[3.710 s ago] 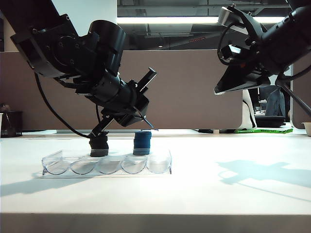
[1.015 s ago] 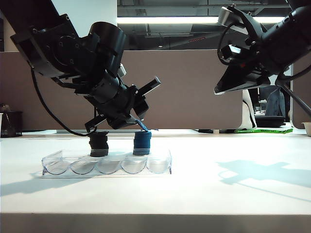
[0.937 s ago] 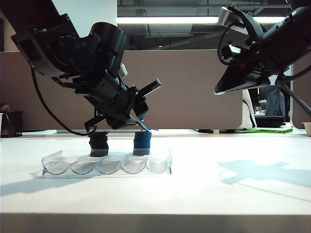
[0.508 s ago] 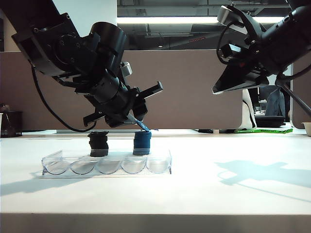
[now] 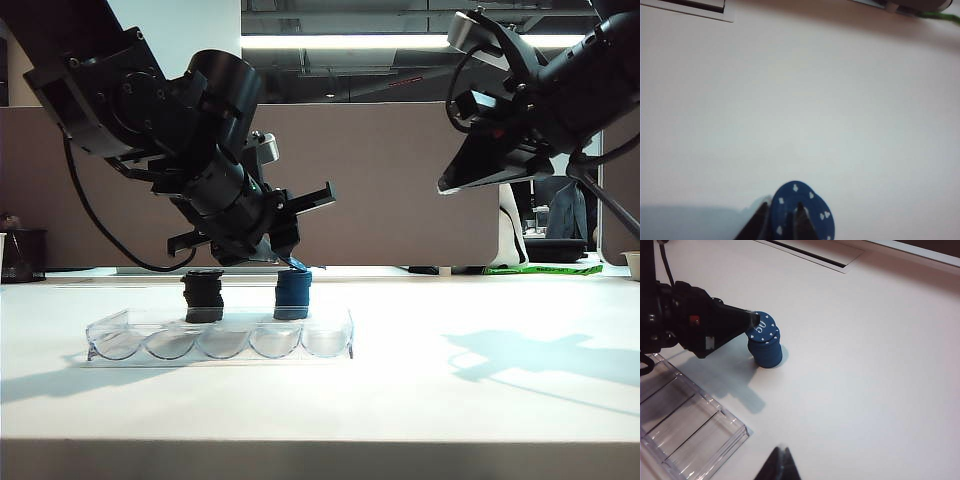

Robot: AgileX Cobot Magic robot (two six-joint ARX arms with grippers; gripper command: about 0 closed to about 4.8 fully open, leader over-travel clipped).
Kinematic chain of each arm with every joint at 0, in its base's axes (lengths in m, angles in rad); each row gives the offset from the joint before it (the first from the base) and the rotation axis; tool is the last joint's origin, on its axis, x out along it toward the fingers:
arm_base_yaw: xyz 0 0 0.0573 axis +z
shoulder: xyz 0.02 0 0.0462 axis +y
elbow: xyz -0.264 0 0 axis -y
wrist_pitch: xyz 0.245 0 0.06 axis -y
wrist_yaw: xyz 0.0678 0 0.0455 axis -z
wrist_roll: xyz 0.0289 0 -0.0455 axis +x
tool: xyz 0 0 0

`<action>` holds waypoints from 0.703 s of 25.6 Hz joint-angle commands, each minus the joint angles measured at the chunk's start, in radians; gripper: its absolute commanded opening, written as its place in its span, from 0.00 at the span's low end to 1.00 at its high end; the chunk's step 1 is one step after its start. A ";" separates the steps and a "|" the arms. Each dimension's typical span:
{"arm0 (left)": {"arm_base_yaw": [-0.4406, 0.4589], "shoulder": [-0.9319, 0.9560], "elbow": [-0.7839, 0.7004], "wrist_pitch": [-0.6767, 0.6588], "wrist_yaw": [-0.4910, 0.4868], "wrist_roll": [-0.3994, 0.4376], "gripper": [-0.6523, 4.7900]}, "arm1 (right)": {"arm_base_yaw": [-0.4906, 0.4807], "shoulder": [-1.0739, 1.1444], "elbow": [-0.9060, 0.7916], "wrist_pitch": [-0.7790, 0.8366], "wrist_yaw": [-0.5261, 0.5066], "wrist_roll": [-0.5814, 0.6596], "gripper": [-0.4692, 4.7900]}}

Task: Pick up the chip in the box and place it on the pile of chips with the same color.

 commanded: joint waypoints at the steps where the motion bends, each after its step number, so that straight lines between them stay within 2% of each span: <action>1: 0.001 -0.002 0.004 -0.001 0.002 0.047 0.24 | 0.002 -0.003 0.005 0.019 -0.003 -0.003 0.08; 4: 0.001 -0.002 0.004 -0.004 0.002 0.057 0.24 | 0.002 -0.003 0.005 0.027 -0.003 -0.003 0.08; 8: 0.000 -0.002 0.004 -0.016 0.002 0.128 0.24 | 0.002 -0.003 0.005 0.032 -0.003 -0.003 0.08; 18: 0.000 -0.002 0.004 -0.071 0.000 0.213 0.24 | 0.002 -0.003 0.005 0.032 -0.002 -0.003 0.08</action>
